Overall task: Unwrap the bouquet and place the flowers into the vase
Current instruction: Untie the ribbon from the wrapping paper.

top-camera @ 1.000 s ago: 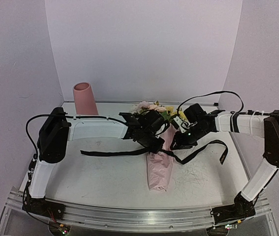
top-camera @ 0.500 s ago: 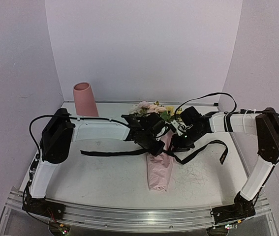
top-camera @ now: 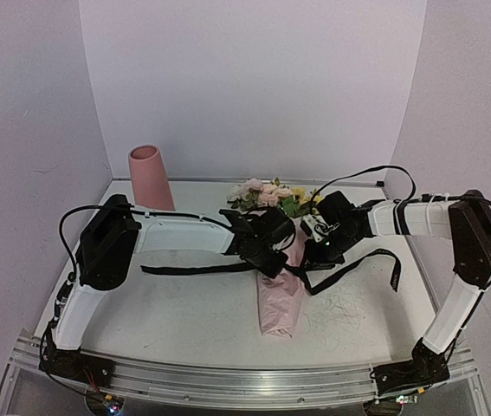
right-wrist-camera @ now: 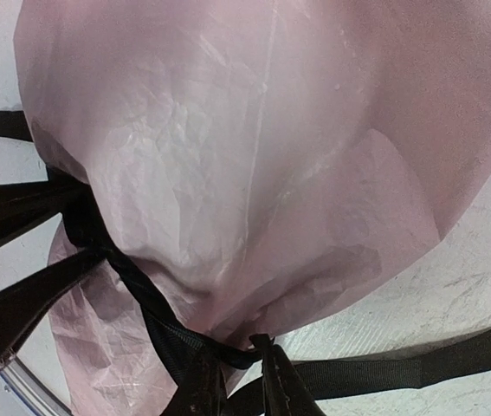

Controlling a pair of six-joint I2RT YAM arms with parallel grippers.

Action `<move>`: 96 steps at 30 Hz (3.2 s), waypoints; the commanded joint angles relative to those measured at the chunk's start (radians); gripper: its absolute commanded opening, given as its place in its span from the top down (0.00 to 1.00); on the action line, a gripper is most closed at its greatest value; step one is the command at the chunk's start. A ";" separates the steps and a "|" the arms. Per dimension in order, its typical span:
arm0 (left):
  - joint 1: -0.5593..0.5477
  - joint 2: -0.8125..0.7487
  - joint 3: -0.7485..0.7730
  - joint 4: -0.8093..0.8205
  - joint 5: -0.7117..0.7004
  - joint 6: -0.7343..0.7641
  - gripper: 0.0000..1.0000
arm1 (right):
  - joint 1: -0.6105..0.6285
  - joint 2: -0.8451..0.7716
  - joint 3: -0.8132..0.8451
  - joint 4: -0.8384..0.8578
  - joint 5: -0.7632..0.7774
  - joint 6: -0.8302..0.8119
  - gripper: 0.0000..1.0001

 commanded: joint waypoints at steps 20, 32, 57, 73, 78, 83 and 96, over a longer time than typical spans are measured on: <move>0.007 -0.100 -0.069 0.007 -0.161 -0.079 0.90 | 0.004 -0.044 -0.071 -0.042 0.152 0.044 0.78; 0.006 -0.111 -0.045 0.009 -0.077 -0.075 0.84 | 0.004 -0.108 0.002 -0.018 0.029 -0.058 0.73; 0.007 -0.088 0.004 0.036 0.029 0.019 0.57 | 0.005 -0.019 -0.010 -0.020 -0.005 -0.037 0.54; 0.008 -0.078 0.036 -0.032 -0.340 -0.074 0.59 | 0.006 -0.029 -0.029 -0.069 0.151 0.007 0.74; 0.011 -0.091 -0.004 -0.042 -0.364 -0.104 0.60 | 0.005 -0.076 -0.050 -0.077 0.251 0.047 0.78; 0.027 -0.122 -0.051 -0.056 -0.364 -0.147 0.61 | 0.005 -0.108 -0.073 -0.092 0.327 0.080 0.79; 0.031 -0.180 -0.153 -0.038 -0.170 -0.148 0.57 | 0.005 -0.234 -0.091 0.036 0.081 -0.057 0.43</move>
